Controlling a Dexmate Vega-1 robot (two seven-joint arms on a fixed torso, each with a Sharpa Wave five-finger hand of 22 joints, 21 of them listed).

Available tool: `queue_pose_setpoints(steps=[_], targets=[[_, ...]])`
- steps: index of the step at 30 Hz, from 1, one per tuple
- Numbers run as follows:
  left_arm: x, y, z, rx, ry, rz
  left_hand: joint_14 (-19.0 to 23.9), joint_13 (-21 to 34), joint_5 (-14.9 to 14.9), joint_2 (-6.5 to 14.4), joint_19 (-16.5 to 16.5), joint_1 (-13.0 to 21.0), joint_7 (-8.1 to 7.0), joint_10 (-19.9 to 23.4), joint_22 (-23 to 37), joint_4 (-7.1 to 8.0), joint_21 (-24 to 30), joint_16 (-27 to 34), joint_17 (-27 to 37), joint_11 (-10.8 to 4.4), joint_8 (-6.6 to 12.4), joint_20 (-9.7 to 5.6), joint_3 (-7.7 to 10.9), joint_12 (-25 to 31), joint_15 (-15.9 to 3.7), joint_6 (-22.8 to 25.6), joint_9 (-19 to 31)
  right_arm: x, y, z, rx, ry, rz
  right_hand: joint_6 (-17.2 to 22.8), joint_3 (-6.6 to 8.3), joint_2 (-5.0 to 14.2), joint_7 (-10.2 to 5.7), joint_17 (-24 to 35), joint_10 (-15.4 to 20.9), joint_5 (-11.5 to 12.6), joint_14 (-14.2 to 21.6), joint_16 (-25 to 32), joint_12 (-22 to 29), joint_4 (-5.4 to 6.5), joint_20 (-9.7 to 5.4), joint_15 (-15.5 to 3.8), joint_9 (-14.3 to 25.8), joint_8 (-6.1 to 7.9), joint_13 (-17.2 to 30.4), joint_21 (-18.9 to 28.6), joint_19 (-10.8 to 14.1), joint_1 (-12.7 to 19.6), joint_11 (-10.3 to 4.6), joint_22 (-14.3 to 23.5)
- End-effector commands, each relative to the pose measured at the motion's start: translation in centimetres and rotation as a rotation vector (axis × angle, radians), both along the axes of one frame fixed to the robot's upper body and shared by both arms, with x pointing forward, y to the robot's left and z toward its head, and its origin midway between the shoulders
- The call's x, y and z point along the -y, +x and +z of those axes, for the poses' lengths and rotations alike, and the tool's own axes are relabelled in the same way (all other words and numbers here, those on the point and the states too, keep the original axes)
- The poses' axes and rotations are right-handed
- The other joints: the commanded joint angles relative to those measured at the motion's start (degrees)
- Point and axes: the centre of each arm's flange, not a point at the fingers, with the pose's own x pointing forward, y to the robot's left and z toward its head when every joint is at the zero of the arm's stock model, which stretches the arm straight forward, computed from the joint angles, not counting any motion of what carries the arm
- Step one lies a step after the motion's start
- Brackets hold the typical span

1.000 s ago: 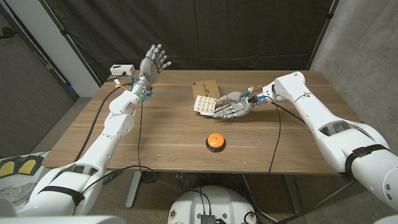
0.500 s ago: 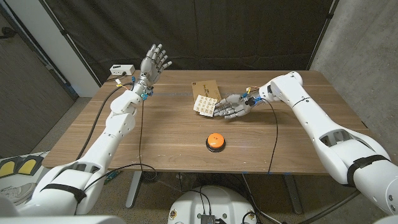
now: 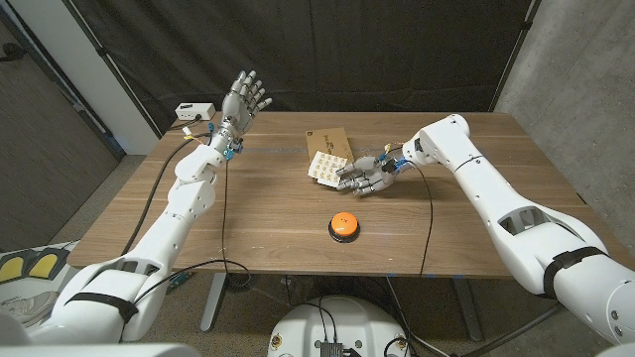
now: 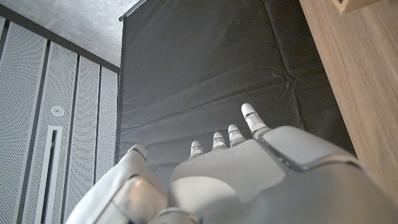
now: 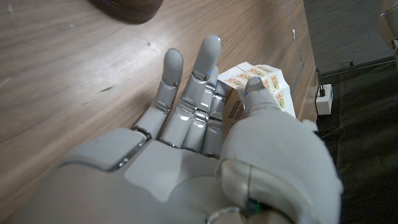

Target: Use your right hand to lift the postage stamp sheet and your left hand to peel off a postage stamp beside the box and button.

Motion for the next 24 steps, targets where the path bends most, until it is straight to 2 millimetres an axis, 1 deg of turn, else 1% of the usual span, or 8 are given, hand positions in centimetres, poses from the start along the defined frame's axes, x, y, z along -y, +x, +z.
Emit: queue_pose_setpoints(steps=[1, 3, 8, 9, 12, 15, 18, 24], targets=[[-0.4, 0.2, -0.5, -0.006, -0.016, -0.002, 0.24, 0.05, 0.38, -0.01, -4.20, 0.80, 0.08, -1.65, 0.19, -0.30, -0.06, -0.07, 0.12, 0.12, -0.10, 0.37, 0.05, -0.21, -0.02, -6.60, 0.24, -2.1, -0.3, -0.6, -0.033, 0.041, -0.103, 3.37, -0.71, 0.33, -1.16, 1.98, 3.90, 0.57, 1.14, 3.28, 1.13, -0.20, -8.01, -1.87, 0.26, 0.58, 1.01, 1.22, 0.91, 2.68, -0.87, -1.19], [-0.5, 0.2, -0.6, -0.008, -0.018, -0.003, 0.26, 0.05, 0.38, -0.01, -4.19, 0.84, 0.09, -1.62, 0.19, -0.33, -0.07, -0.07, 0.12, 0.13, -0.10, 0.38, 0.05, -0.20, 0.00, -6.59, 0.23, -2.3, -0.3, -0.7, -0.027, 0.061, -0.134, 4.70, -0.96, 0.59, -1.50, 2.62, 5.74, 0.60, 1.42, 4.44, 1.73, -0.15, -8.15, -1.86, 0.30, 0.70, 1.46, 1.61, 0.93, 3.51, -1.70, -1.74], [-0.7, 0.2, -0.8, -0.014, -0.023, -0.001, 0.29, 0.05, 0.38, -0.01, -4.18, 0.91, 0.11, -1.59, 0.19, -0.37, -0.10, -0.06, 0.11, 0.05, -0.08, 0.37, 0.04, -0.19, -0.05, -6.57, 0.23, -2.6, -0.3, -0.7, -0.016, 0.142, -0.171, 11.13, -0.78, 1.94, -4.02, 6.90, 13.86, 0.68, 1.45, 9.91, 5.19, -0.75, -8.27, -1.81, 0.71, 1.81, 4.62, 2.90, -0.33, 9.86, -5.25, -4.57], [-0.7, 0.2, -0.8, -0.014, -0.023, 0.001, 0.26, 0.05, 0.38, -0.01, -4.16, 0.92, 0.10, -1.59, 0.19, -0.38, -0.10, -0.08, 0.11, 0.08, -0.09, 0.37, 0.04, -0.20, -0.03, -6.57, 0.23, -2.5, -0.3, -0.8, -0.012, 0.159, -0.172, 11.88, -0.60, 2.39, -4.03, 7.62, 14.70, 0.63, 1.47, 10.74, 5.75, -0.80, -8.37, -1.83, 0.79, 1.89, 5.25, 2.95, -0.63, 10.89, -5.79, -5.17], [-0.7, 0.3, -0.8, -0.018, -0.021, 0.001, 0.30, 0.05, 0.39, -0.01, -4.09, 0.96, 0.11, -1.56, 0.19, -0.40, -0.09, -0.07, 0.11, 0.08, -0.09, 0.39, 0.04, -0.19, -0.03, -6.57, 0.23, -2.4, -0.2, -0.8, 0.008, 0.217, -0.171, 14.47, -0.20, 3.44, -4.01, 9.25, 16.98, 0.09, 0.68, 12.52, 7.50, -0.89, -8.29, -1.84, 1.06, 2.27, 7.38, 4.08, -2.04, 13.80, -5.84, -5.69], [-0.5, 0.4, -0.8, -0.025, -0.015, -0.002, 0.28, 0.05, 0.39, -0.02, -4.14, 1.01, 0.11, -1.56, 0.19, -0.43, -0.13, -0.08, 0.11, 0.14, -0.10, 0.42, 0.03, -0.19, -0.02, -6.60, 0.23, -2.2, 0.0, -1.0, 0.034, 0.283, -0.166, 16.54, -0.32, 3.57, -3.64, 11.90, 18.53, 0.04, 0.82, 14.99, 9.16, -0.67, -7.74, -1.82, 1.30, 2.43, 9.83, 6.00, -4.33, 15.33, -6.16, -5.56], [-0.2, 0.6, -0.7, -0.027, -0.007, -0.005, 0.29, 0.05, 0.39, -0.02, -4.10, 1.04, 0.12, -1.56, 0.20, -0.45, -0.14, -0.08, 0.11, 0.11, -0.12, 0.38, 0.03, -0.20, 0.01, -6.64, 0.23, -2.0, 0.0, -0.8, 0.084, 0.327, -0.150, 17.88, -0.41, 2.92, -3.19, 14.63, 19.86, 0.56, 0.29, 16.12, 10.57, -0.46, -7.41, -1.73, 1.54, 2.59, 11.58, 7.17, -5.41, 15.27, -5.73, -6.13], [0.5, 0.8, -0.3, -0.030, 0.016, -0.012, 0.30, 0.05, 0.40, -0.01, -4.15, 1.12, 0.16, -1.55, 0.20, -0.49, -0.19, -0.09, 0.11, 0.13, -0.12, 0.35, 0.02, -0.20, 0.04, -6.67, 0.23, -0.9, 0.1, -0.3, 0.207, 0.408, -0.143, 18.74, -0.17, 2.34, -2.33, 18.15, 20.76, 1.92, -0.03, 16.66, 12.49, -0.02, -6.38, -1.64, 3.27, 3.45, 14.11, 7.78, -7.21, 14.10, -6.21, -7.91]])
